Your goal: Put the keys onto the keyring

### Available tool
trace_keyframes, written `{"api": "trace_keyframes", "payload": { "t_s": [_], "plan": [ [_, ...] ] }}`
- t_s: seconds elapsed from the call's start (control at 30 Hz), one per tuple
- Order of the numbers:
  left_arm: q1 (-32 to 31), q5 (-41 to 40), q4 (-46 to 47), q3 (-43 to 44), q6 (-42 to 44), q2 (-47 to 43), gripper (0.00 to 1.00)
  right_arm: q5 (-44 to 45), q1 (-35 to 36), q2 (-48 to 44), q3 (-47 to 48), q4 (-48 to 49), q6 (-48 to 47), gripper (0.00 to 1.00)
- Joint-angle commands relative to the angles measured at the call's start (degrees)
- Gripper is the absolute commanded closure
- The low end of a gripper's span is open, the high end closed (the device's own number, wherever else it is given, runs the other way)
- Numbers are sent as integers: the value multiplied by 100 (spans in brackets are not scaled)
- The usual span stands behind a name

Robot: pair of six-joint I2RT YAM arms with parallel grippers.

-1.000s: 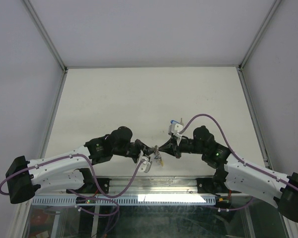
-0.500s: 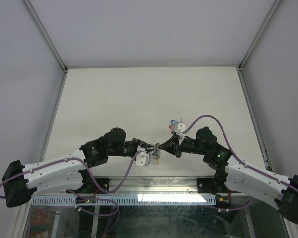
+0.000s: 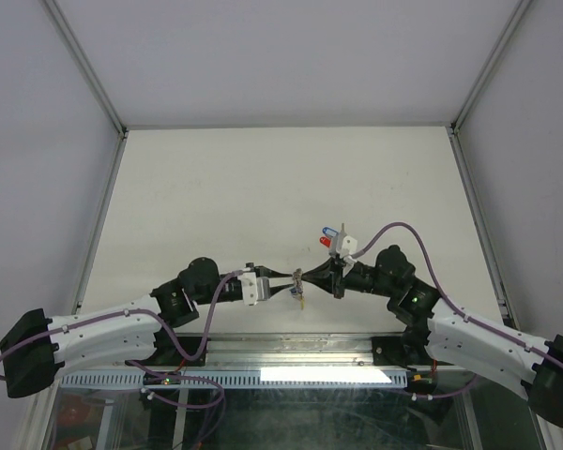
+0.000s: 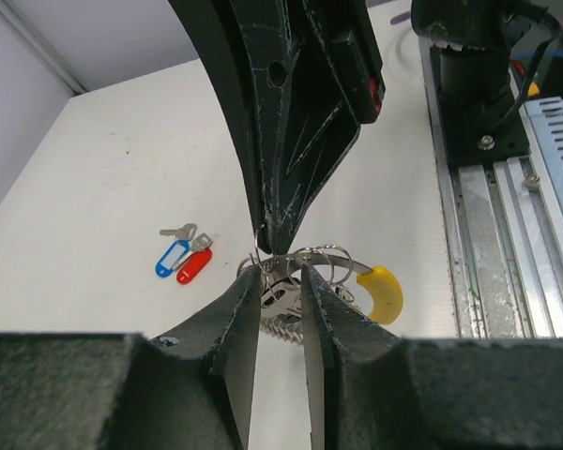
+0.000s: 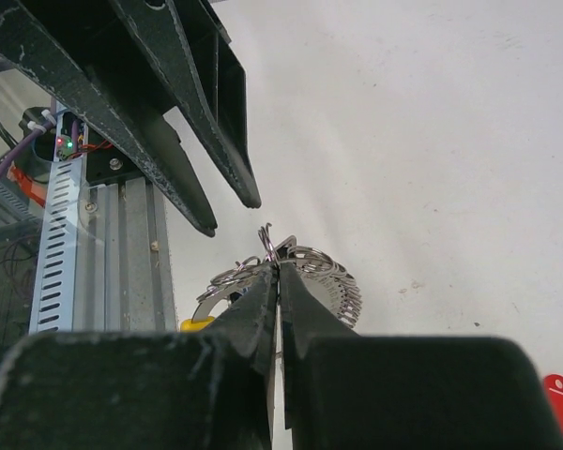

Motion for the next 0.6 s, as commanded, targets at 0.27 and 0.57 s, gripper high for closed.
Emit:
{"api": "trace_keyframes", "payload": {
  "t_s": [0.27,0.57],
  "plan": [
    [-68,-255,1544,-239,-812,295,77,-74,-20,-218,-53,885,48,100],
    [-68,-289,1826,-347,-944,488,77,-134,-18,-270,-56,879,30,100]
  ]
}}
